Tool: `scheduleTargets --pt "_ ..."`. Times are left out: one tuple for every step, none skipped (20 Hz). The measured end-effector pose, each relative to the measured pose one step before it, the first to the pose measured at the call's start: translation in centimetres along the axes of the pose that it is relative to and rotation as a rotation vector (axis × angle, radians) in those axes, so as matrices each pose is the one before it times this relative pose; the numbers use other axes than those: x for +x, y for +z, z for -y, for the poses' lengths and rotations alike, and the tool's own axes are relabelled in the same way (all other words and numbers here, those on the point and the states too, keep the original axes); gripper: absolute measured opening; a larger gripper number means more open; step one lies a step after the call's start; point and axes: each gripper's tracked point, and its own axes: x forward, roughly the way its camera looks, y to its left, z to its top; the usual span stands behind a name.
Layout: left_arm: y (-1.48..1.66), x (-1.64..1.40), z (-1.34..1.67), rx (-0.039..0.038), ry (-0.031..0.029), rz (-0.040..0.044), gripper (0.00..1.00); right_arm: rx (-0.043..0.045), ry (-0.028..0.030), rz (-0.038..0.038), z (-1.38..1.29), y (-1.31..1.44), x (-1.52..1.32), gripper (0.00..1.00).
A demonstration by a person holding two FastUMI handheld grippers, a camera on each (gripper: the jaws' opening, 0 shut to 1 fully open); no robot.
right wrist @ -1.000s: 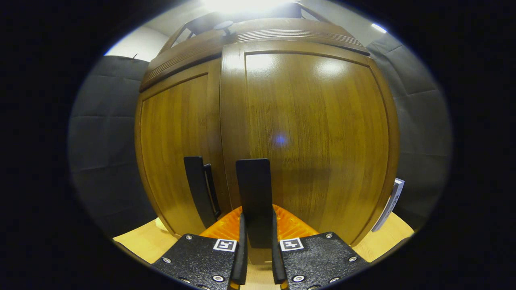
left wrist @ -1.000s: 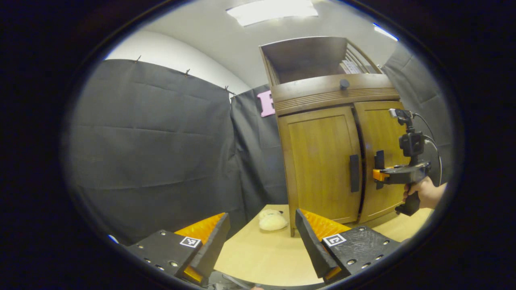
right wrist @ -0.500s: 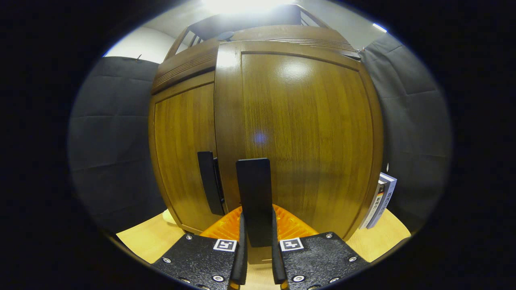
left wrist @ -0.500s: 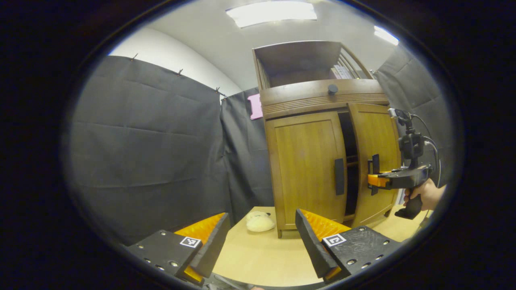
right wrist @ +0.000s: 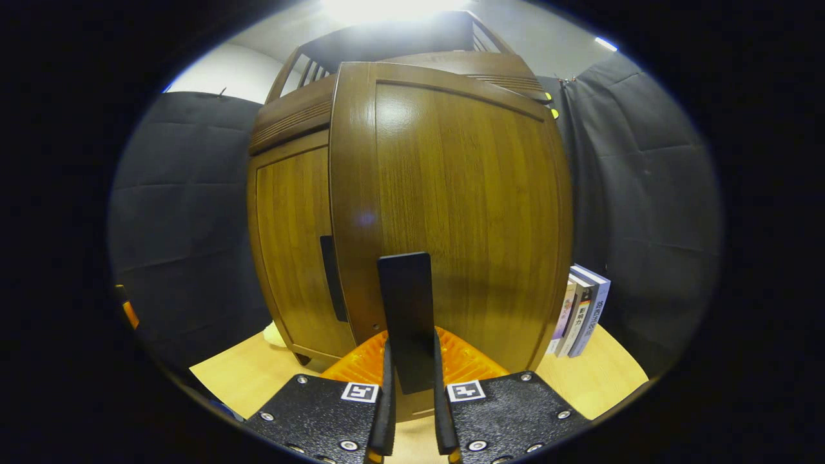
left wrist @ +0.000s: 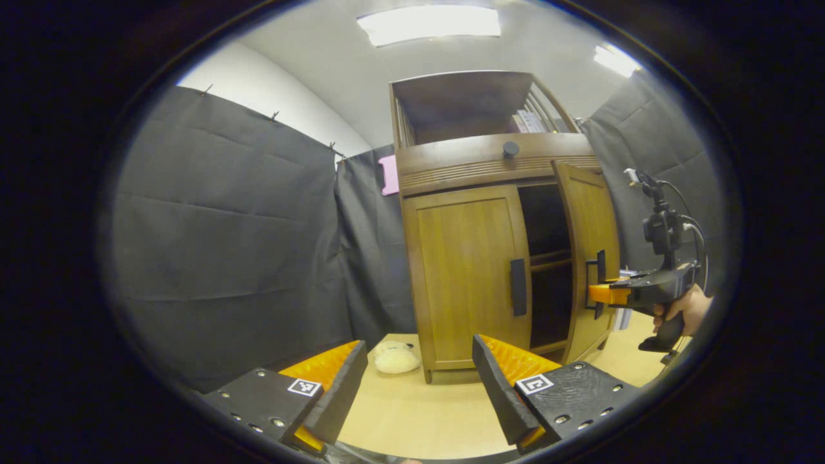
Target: Open the right door of the double-door shoe cabinet with the right hand, and open the left door with the left hand.
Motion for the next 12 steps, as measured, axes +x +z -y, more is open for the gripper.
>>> scheduleTargets --pt "0.028 0.036 0.198 -0.00144 -0.00993 0.00251 0.93 -0.00016 -0.00305 -0.00315 0.295 -0.061 -0.469 0.24" --pt "-0.040 0.001 0.167 -0.00132 -0.01097 0.00215 0.93 0.00147 -0.00288 -0.00242 0.066 -0.066 -0.250 0.24" --pt "0.012 0.064 0.200 -0.00273 -0.01030 0.00296 0.93 0.00035 -0.00307 -0.00201 0.161 -0.010 -0.102 0.25" --pt "-0.019 0.047 0.273 -0.00416 -0.01357 0.00247 0.93 0.00066 -0.00484 0.00094 0.155 -0.136 -0.285 0.24" --pt "-0.081 0.136 0.300 -0.00401 -0.01338 0.00085 0.93 -0.00041 -0.00628 0.00036 0.364 -0.010 -0.671 0.24" --pt "-0.236 0.101 0.307 -0.00230 -0.01352 0.00131 0.93 0.00008 -0.00917 -0.00269 0.523 0.003 -0.705 0.24" --pt "-0.147 0.158 0.282 -0.00211 -0.01100 0.00215 0.93 -0.00099 -0.01041 -0.00322 0.838 -0.206 -0.986 0.24" --pt "-0.122 0.164 0.290 -0.00429 -0.01190 0.00330 0.93 -0.00219 -0.00711 -0.00281 0.475 -0.050 -0.506 0.25" --pt "0.096 -0.033 0.130 -0.00536 -0.01335 0.00268 0.93 -0.00054 -0.00658 -0.00159 0.533 -0.013 -0.557 0.24" --pt "-0.026 0.109 0.092 -0.00467 -0.01487 0.00205 0.93 -0.00158 -0.00598 -0.00039 0.248 0.008 -0.448 0.24" --pt "0.103 0.017 0.135 -0.00244 -0.01270 0.00210 0.93 -0.00455 -0.00920 -0.00159 0.444 0.074 -0.571 0.24" --pt "0.173 -0.092 0.174 -0.00191 -0.01495 0.00160 0.93 -0.01064 -0.01325 -0.00132 0.365 -0.113 -0.151 0.24"
